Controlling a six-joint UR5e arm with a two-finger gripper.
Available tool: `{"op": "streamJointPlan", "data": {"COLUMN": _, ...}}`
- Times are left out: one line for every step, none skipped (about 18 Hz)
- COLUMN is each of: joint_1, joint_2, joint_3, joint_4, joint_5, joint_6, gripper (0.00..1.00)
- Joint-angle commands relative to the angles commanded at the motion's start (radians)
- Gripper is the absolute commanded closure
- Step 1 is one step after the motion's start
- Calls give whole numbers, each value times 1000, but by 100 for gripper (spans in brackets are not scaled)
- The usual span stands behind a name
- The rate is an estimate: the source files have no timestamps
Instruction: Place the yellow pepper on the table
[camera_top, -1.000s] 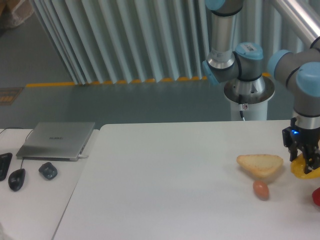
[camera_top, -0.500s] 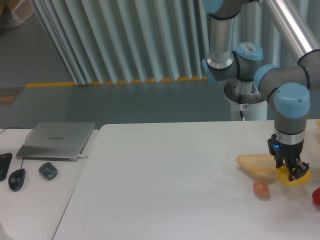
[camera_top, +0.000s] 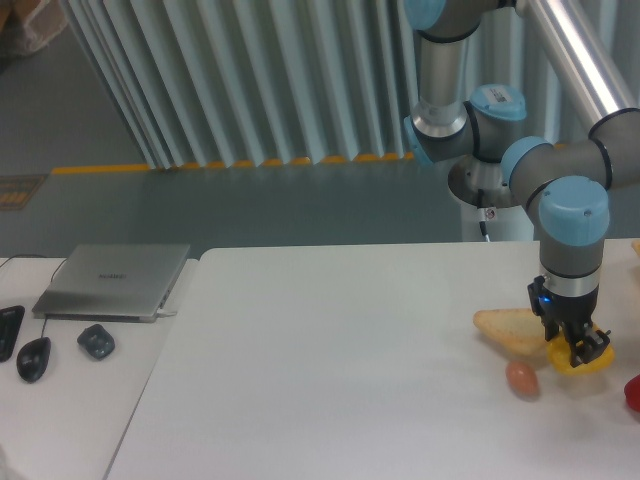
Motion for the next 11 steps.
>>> {"op": "streamJointPlan", "data": {"joint_1": -5, "joint_2": 2, "joint_3": 0, "joint_4": 2, "joint_5": 23, "joint_6": -2, "gripper": 0}}
{"op": "streamJointPlan", "data": {"joint_1": -17, "joint_2": -2, "joint_3": 0, "joint_4": 2, "joint_5": 29, "joint_6": -2, "gripper": 0}}
{"op": "streamJointPlan", "data": {"joint_1": -18, "joint_2": -2, "joint_3": 0, "joint_4": 2, "joint_5": 29, "joint_6": -2, "gripper": 0}}
{"op": "streamJointPlan", "data": {"joint_1": -18, "joint_2": -3, "joint_3": 0, "joint_4": 3, "joint_5": 29, "joint_6": -2, "gripper": 0}}
{"op": "streamJointPlan", "data": {"joint_1": -17, "joint_2": -5, "joint_3": 2, "joint_4": 5, "joint_5": 29, "joint_6": 1, "gripper": 0}}
{"op": "streamJointPlan", "data": {"joint_1": -17, "joint_2": -5, "joint_3": 3, "joint_4": 5, "joint_5": 29, "joint_6": 6, "gripper": 0}}
{"op": "streamJointPlan", "data": {"joint_1": -17, "joint_2": -2, "joint_3": 6, "joint_4": 9, "joint_5": 32, "joint_6": 9, "gripper": 0}}
{"op": "streamJointPlan", "data": {"joint_1": -14, "joint_2": 0, "joint_3": 21, "joint_4": 11, "joint_5": 32, "joint_6": 11, "gripper": 0}}
{"op": "streamJointPlan", "data": {"joint_1": -11, "joint_2": 0, "joint_3": 32, "joint_4": 11, "joint_5": 32, "joint_6": 11, "gripper": 0}}
{"op": "streamJointPlan", "data": {"joint_1": -3, "joint_2": -3, "joint_3": 56, "joint_4": 12, "joint_5": 34, "joint_6": 17, "gripper": 0}}
{"op": "streamJointPlan", "data": {"joint_1": 6, "joint_2": -3, "joint_3": 64, "joint_4": 12, "joint_5": 32, "joint_6": 30, "gripper": 0}}
